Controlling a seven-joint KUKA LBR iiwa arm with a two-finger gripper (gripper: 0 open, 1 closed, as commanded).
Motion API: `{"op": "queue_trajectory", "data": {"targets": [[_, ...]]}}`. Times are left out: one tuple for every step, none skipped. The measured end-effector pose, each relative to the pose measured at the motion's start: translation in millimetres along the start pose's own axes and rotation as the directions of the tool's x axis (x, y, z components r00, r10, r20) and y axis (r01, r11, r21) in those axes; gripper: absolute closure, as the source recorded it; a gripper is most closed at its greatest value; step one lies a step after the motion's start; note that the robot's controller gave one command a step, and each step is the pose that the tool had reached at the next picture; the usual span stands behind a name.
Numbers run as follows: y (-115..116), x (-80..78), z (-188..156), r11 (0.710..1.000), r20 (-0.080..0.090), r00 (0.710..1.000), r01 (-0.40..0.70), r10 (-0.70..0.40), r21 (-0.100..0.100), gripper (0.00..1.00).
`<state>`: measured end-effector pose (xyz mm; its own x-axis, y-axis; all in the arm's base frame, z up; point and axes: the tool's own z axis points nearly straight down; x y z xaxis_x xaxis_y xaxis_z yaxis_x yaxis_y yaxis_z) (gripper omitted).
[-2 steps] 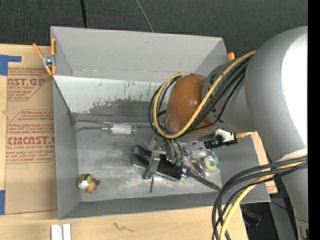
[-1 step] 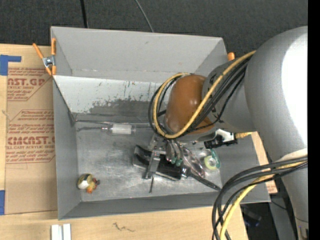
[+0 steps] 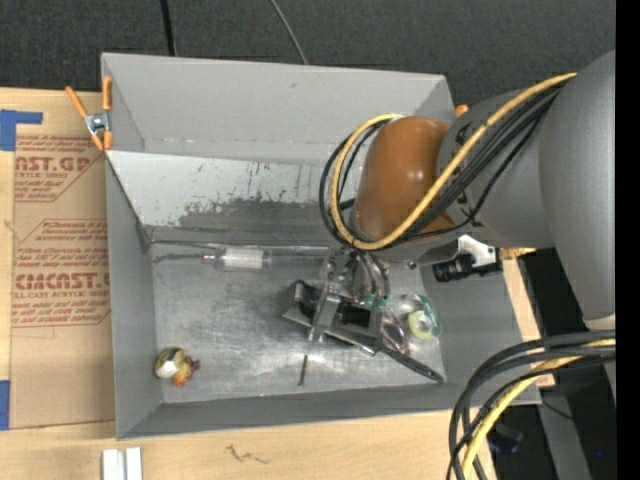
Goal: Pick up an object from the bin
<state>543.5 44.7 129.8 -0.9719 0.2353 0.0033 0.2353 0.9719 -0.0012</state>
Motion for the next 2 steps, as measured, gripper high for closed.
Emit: {"op": "queue_trajectory", "data": {"targets": [[0.0, 0.0, 0.0, 1.000, 0.000, 1.000, 0.000, 0.000, 0.000, 1.00], [5.1, -11.4, -95.9, 1.000, 0.000, 1.000, 0.019, -0.019, 0.000, 1.00]]}}
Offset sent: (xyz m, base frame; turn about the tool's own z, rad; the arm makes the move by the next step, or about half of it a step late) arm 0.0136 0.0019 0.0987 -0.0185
